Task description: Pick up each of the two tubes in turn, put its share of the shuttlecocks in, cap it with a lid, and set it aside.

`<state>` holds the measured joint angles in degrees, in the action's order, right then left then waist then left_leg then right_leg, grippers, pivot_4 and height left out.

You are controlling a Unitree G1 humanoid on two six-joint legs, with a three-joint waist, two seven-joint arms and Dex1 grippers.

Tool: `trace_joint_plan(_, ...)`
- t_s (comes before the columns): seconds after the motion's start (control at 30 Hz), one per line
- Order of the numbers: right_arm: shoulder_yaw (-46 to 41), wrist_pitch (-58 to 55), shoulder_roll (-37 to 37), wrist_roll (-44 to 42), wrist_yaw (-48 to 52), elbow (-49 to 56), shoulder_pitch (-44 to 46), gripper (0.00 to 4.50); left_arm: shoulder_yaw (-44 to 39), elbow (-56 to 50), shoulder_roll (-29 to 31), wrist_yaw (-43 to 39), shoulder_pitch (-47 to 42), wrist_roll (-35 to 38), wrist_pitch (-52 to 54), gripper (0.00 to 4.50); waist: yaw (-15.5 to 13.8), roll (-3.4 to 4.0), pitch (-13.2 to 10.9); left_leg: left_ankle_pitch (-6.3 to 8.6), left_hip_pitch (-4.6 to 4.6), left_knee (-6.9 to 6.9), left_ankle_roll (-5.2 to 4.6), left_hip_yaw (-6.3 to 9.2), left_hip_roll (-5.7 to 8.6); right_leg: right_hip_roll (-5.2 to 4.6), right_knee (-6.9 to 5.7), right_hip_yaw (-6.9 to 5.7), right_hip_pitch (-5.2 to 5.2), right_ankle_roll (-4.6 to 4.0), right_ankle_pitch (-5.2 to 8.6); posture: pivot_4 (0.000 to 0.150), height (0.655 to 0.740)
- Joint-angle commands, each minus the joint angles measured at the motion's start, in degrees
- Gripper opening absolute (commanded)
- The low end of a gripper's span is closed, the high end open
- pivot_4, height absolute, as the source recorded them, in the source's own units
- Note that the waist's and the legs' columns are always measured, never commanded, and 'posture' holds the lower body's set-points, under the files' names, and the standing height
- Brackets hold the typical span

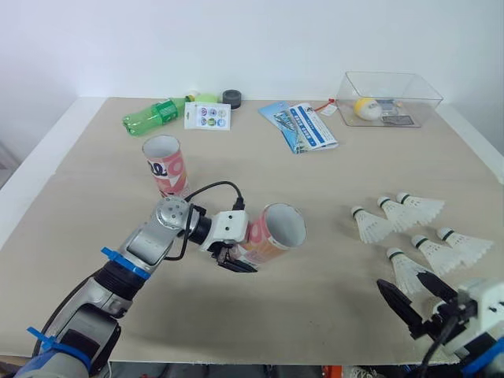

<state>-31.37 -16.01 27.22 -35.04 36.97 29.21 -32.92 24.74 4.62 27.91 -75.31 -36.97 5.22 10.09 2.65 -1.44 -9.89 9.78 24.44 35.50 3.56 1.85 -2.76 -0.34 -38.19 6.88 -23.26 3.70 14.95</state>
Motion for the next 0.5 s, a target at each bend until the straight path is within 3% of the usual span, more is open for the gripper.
trace_joint_plan(0.03,0.65,-2.26,1.1,-0.16,-1.41,-0.19,1.73,4.5,-1.01,-2.21,0.35,0.56,0.13,0.46,0.42,3.42,-0.01,0.01,0.0,0.0,-0.01,0.0,0.0,0.0,0.0,0.01,0.0,0.0,0.01,0.0,0.0,0.15,0.74)
trace_joint_plan(0.3,1.76,-4.53,1.38,1.61,-3.45,-1.03,4.46,4.5,-0.93,-2.24,-0.24,1.6,-0.04,0.54,0.66,3.42,0.0,0.02,0.01,0.0,0.0,-0.02,-0.01,0.02,0.0,0.02,0.0,-0.01,0.01,0.01,0.0,0.15,0.74)
trace_joint_plan(0.33,1.69,-4.71,1.31,1.84,-3.72,-0.97,4.56,3.89,-0.93,-2.24,-0.29,1.68,-0.07,0.56,0.67,3.35,0.0,0.02,0.01,0.0,0.0,-0.01,-0.01,0.02,0.0,0.02,0.0,0.0,0.01,0.02,0.0,0.15,0.74)
trace_joint_plan(0.37,1.65,-4.76,1.3,2.2,-3.94,-0.9,4.65,3.7,-0.94,-2.22,-0.36,1.75,-0.09,0.56,0.64,3.35,-0.01,0.02,0.01,0.0,0.0,-0.01,-0.01,0.02,0.0,0.02,0.0,0.0,0.01,0.02,0.0,0.15,0.74)
trace_joint_plan(0.4,1.61,-4.76,1.25,2.56,-4.3,-0.85,4.8,3.22,-0.92,-2.16,-0.38,1.75,-0.11,0.51,0.54,3.35,0.0,0.02,0.01,0.0,0.0,-0.01,-0.01,0.02,0.0,0.02,0.0,-0.01,0.01,0.02,0.0,0.15,0.74)
trace_joint_plan(0.5,1.71,-4.97,1.55,3.45,-4.58,-0.64,5.18,1.45,-0.78,-1.66,-0.44,1.89,-0.29,0.08,-0.19,3.35,0.0,0.03,0.02,-0.01,-0.01,0.0,-0.01,0.02,0.0,0.02,0.0,-0.01,0.01,0.02,-0.01,0.15,0.74)
